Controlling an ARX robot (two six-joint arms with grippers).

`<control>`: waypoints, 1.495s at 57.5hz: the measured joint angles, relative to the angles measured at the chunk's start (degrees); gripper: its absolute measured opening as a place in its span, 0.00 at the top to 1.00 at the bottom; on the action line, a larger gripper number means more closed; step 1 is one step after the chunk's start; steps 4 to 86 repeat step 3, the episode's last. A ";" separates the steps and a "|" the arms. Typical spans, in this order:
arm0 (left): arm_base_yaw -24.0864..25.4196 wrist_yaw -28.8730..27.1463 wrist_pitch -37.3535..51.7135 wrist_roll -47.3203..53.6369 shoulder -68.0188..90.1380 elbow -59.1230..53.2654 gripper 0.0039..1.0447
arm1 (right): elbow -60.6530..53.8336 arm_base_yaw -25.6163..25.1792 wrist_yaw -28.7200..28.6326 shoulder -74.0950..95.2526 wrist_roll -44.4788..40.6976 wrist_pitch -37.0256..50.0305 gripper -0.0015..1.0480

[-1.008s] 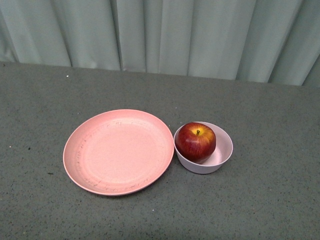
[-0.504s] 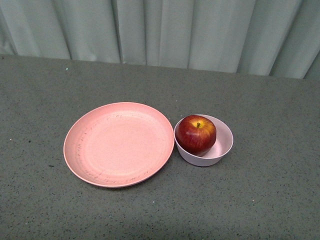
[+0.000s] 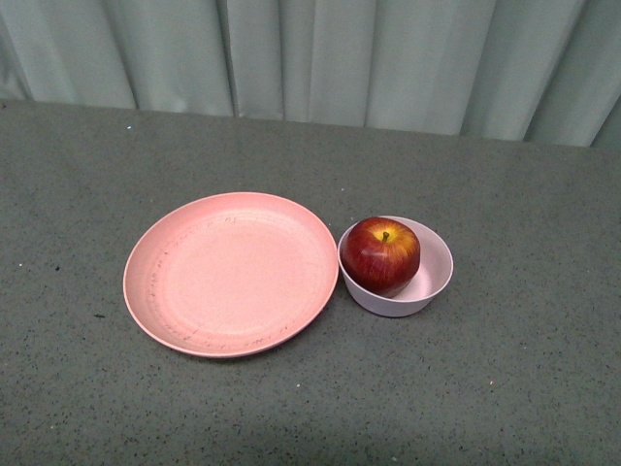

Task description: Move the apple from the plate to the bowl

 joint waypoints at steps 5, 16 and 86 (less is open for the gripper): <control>0.00 0.00 0.00 -0.02 0.00 0.00 0.06 | 0.00 0.00 0.00 0.00 -0.02 0.00 0.09; 0.00 0.00 0.00 -0.02 0.00 0.00 0.06 | 0.00 0.00 0.00 0.00 -0.02 0.00 0.09; 0.00 0.00 0.00 -0.02 0.00 0.00 0.06 | 0.00 0.00 0.00 0.00 -0.02 0.00 0.09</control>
